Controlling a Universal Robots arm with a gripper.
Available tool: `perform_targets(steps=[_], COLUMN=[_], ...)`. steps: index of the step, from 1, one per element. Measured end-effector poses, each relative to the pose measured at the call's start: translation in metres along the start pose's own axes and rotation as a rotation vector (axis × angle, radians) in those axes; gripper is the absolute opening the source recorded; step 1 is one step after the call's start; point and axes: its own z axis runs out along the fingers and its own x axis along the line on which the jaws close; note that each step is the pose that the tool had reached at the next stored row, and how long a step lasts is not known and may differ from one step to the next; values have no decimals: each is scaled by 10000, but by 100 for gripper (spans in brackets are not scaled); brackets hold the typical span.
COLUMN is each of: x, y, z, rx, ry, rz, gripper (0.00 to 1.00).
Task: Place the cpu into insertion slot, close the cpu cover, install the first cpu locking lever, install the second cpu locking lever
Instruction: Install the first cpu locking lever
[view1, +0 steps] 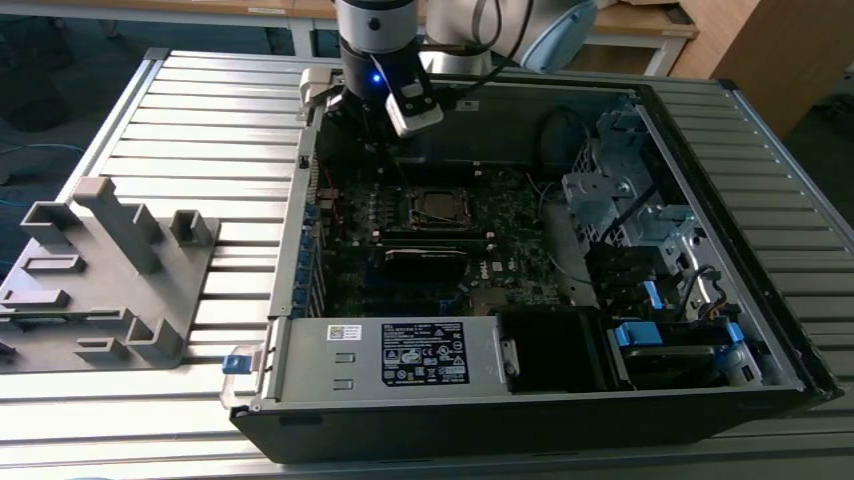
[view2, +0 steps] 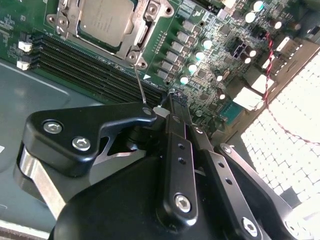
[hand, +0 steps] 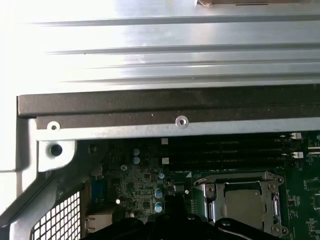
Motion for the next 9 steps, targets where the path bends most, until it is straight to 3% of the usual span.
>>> perform_targets(steps=[9], x=[8], y=[46], z=[17], rx=[-77], ry=[3], rz=[1], gripper=[11])
